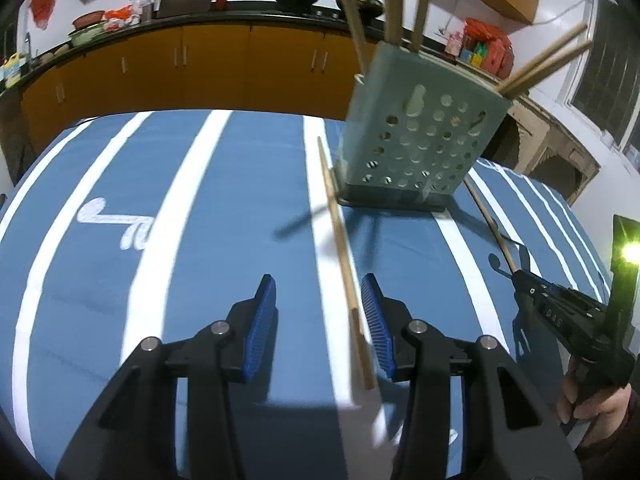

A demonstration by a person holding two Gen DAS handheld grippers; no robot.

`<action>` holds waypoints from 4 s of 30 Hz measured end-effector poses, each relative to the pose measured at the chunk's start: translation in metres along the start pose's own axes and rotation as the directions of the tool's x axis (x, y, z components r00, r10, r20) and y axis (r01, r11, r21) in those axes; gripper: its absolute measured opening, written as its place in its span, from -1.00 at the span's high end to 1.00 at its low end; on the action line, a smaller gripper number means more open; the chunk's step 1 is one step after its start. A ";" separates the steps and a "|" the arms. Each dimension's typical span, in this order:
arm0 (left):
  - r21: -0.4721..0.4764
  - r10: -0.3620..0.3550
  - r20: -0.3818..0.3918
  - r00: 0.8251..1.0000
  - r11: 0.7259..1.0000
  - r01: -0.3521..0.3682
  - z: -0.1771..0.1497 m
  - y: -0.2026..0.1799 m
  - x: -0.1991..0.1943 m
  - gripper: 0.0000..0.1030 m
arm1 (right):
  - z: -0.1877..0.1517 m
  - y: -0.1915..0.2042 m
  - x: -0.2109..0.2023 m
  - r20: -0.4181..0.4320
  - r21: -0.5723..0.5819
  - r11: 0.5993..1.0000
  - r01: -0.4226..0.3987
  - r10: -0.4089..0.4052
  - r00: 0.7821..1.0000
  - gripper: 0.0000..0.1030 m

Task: Organize utensils
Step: 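Grasp a wooden chopstick with the right tool while the left tool returns to the cloth, then position the open left tool over a wooden chopstick on the cloth, then close the left tool on the wooden chopstick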

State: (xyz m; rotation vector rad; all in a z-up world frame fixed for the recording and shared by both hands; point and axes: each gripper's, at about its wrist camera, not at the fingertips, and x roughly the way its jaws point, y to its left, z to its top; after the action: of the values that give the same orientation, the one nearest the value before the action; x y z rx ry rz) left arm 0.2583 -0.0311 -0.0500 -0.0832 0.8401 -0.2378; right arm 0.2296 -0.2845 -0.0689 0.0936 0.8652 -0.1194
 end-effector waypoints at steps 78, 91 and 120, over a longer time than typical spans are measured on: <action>0.085 0.165 -0.054 0.985 0.983 -0.160 -0.003 -0.016 0.034 0.16 | -0.002 -0.002 -0.001 0.001 0.009 1.000 -0.011 0.011 1.000 0.82; 0.088 0.170 -0.054 0.984 0.982 -0.165 -0.003 -0.017 0.034 0.16 | -0.002 -0.003 0.001 0.000 0.016 1.000 -0.020 0.020 1.000 0.82; 0.068 0.119 -0.058 0.991 0.991 -0.115 -0.019 0.011 0.009 0.85 | -0.008 -0.016 -0.016 0.027 0.077 0.994 -0.080 0.078 0.997 0.84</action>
State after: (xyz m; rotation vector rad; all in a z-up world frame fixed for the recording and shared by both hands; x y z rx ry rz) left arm 0.2525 -0.0225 -0.0710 0.0345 0.8953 -0.1577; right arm 0.2108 -0.2978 -0.0621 0.1990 0.8318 -0.0798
